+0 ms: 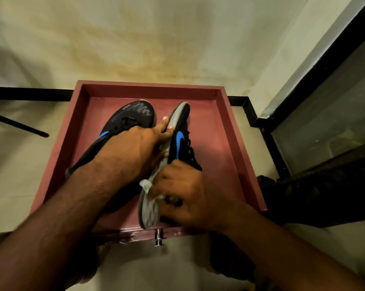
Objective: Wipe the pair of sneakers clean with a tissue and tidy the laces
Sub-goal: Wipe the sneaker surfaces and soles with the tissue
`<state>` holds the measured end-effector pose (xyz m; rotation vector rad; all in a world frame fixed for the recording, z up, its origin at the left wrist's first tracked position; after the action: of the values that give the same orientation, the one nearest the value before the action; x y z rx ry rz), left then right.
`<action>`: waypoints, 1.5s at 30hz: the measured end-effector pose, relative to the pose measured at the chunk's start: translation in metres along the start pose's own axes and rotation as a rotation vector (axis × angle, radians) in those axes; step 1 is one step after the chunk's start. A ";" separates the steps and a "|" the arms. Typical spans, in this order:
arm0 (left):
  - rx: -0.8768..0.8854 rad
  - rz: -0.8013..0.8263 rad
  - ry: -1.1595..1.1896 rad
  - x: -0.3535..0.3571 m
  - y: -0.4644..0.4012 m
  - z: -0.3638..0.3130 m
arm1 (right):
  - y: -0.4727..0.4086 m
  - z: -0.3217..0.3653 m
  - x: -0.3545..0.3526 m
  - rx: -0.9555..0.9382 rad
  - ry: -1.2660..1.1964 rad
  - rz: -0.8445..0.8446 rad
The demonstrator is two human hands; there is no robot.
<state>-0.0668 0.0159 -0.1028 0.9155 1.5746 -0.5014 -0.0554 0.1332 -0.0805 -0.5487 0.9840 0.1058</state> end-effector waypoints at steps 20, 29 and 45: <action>-0.003 0.025 0.058 0.002 0.003 -0.002 | -0.002 0.020 0.010 -0.016 -0.086 0.033; -0.020 0.050 0.044 0.004 0.007 -0.006 | 0.005 -0.016 -0.013 0.170 -0.013 -0.055; -0.051 0.027 0.019 0.003 0.001 0.004 | 0.003 -0.026 -0.021 0.166 0.065 -0.044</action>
<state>-0.0638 0.0145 -0.1065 0.9036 1.5829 -0.4328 -0.0876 0.1266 -0.0759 -0.4231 1.0330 -0.0331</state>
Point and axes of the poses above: each hand's wrist, its own y-axis away from the middle knuckle, its own x-axis out of the palm, z = x × y, the point moved 10 cm from there along -y, towards the middle knuckle, and after that the axes turned 13 degrees about -x, right-handed, at the moved point
